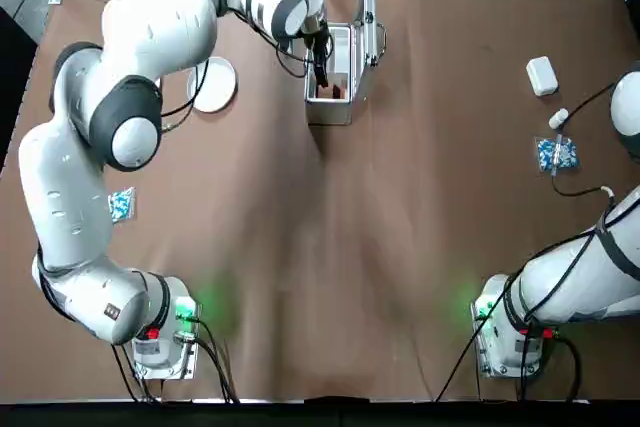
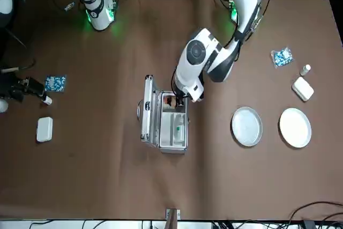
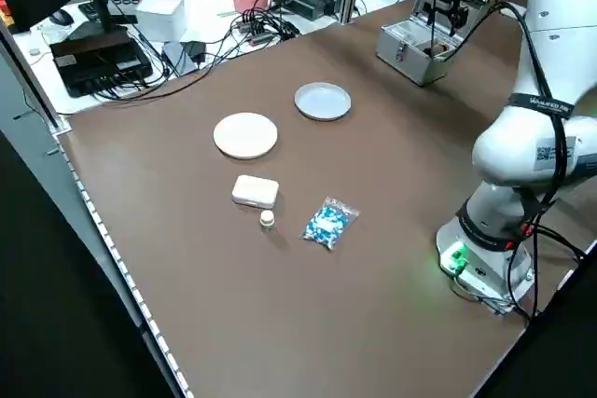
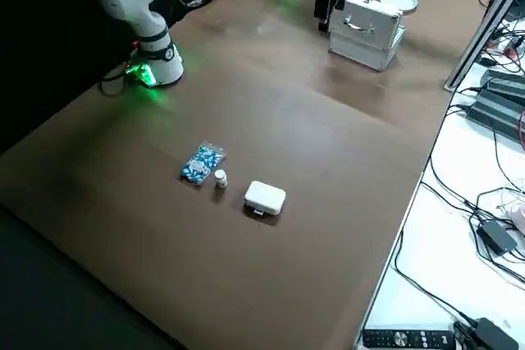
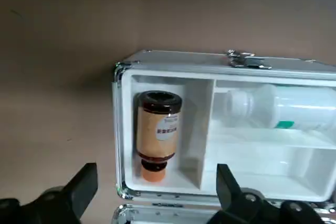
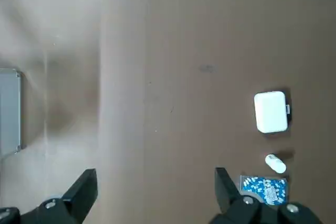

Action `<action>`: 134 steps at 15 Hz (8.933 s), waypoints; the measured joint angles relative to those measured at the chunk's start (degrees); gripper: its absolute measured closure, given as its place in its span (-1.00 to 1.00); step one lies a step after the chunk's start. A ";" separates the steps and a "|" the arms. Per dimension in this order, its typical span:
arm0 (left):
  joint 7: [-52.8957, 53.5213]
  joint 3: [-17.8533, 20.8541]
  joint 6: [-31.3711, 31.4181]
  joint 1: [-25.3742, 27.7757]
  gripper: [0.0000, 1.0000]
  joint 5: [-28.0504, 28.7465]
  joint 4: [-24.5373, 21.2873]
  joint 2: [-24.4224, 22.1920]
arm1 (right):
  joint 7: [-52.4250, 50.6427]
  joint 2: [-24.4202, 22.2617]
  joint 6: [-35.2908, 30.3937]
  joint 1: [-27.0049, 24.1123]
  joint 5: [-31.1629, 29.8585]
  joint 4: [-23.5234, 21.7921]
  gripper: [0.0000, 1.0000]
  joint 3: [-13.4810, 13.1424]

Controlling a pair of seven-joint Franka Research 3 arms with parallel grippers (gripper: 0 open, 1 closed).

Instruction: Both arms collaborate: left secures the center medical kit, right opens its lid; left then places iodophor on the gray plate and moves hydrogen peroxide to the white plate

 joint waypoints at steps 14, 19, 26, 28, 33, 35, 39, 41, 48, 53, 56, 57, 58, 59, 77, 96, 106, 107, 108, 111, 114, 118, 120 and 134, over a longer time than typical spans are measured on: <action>-2.80 0.58 1.69 -2.86 -0.44 3.12 5.64 6.20 | -0.25 -0.47 0.54 0.06 -0.43 -1.96 -0.97 0.03; -7.03 0.80 2.42 -3.31 -0.40 3.79 5.67 7.69 | -0.33 -0.49 0.55 0.06 -0.46 -1.97 -0.97 0.03; -7.77 0.85 2.50 -4.79 -0.34 4.77 5.70 8.07 | -0.39 -0.51 0.44 0.09 -0.48 -1.98 -0.97 0.05; -7.80 0.90 2.57 -4.95 -0.30 4.94 5.73 8.19 | -0.47 -0.51 0.42 0.28 -0.48 -2.00 -0.97 0.12; -7.81 0.92 2.66 -5.04 -0.24 4.98 5.83 8.45 | -0.48 -0.51 0.41 0.54 -0.48 -2.10 -0.97 0.20; -7.81 0.92 2.72 -5.11 -0.22 5.01 5.84 8.48 | -0.49 -0.51 0.41 0.54 -0.48 -2.13 -0.97 0.20; -7.93 0.96 2.75 -5.15 -0.19 5.01 5.84 8.50 | -0.50 -0.51 0.41 0.55 -0.48 -2.22 -0.97 0.21; -8.13 0.98 2.81 -5.17 -0.16 5.01 5.85 8.50 | -0.51 -0.51 0.40 0.56 -0.48 -2.27 -0.97 0.21; -8.22 2.02 5.17 -5.22 0.07 5.02 5.88 9.16 | -0.51 -0.51 -0.86 1.80 -0.48 -2.75 -0.97 0.30; -8.22 2.10 5.38 -5.45 0.07 5.02 5.94 9.29 | -0.51 -0.51 -0.87 2.47 -0.48 -2.84 -0.97 0.31; -8.22 2.17 5.38 -6.12 0.07 5.02 5.94 9.61 | -0.51 -0.51 -0.87 2.38 -0.48 -2.91 -0.97 0.17; -8.22 2.35 5.39 -6.46 0.07 5.02 5.94 9.80 | -0.51 -0.51 -0.87 2.35 -0.48 -2.93 -0.97 0.09; -8.22 2.64 5.51 -6.83 0.07 5.03 5.99 9.97 | -0.51 -0.51 -0.87 2.34 -0.49 -2.95 -0.97 0.05; -8.22 3.03 5.71 -7.20 0.07 5.04 6.05 10.12 | -0.51 -0.51 -0.88 2.35 -0.49 -2.97 -0.97 0.05; -8.24 4.50 6.18 -6.41 0.33 5.04 9.29 8.44 | -0.51 -0.51 -1.28 2.33 -0.49 -3.03 -0.97 0.03; 10.82 -26.38 -3.98 38.89 0.33 5.04 9.21 2.47 | -0.51 -0.51 -1.49 2.42 -0.48 -3.01 -0.97 0.09; 40.06 -31.80 -17.00 58.82 0.33 -8.37 8.39 2.76 | -0.51 -0.51 -1.62 2.44 -0.48 -3.02 -0.97 0.13; 42.47 -31.82 -17.89 59.92 0.33 -9.18 8.35 2.82 | -0.52 -0.51 -1.62 2.44 -0.48 -3.02 -0.97 0.13; 44.72 -31.83 -18.59 60.99 0.33 -9.80 8.29 2.87 | -0.69 -0.51 -1.62 2.44 -0.48 -3.02 -0.97 0.13; 51.10 -31.86 -21.49 63.68 0.33 -10.71 8.18 3.06 | -2.55 -0.51 -1.62 2.46 -0.48 -3.02 -0.97 0.15; 56.66 -31.87 -23.64 65.99 0.33 -12.37 8.13 3.15 | -3.00 -0.51 -1.61 2.51 -0.48 -3.02 -0.97 0.18; 61.08 -31.88 -25.18 68.86 0.33 -13.73 8.04 3.99 | -3.02 -0.51 -1.61 2.68 -0.48 -3.01 -0.97 0.23; 63.69 -31.87 -25.88 70.43 0.33 -14.56 7.99 5.11 | -3.02 -0.51 -1.59 2.66 -0.48 -3.02 -0.97 0.20; 83.16 -25.86 -35.12 87.28 0.33 -33.20 7.45 19.23 | -3.08 -0.51 -1.55 2.55 -0.46 -3.01 -0.97 0.12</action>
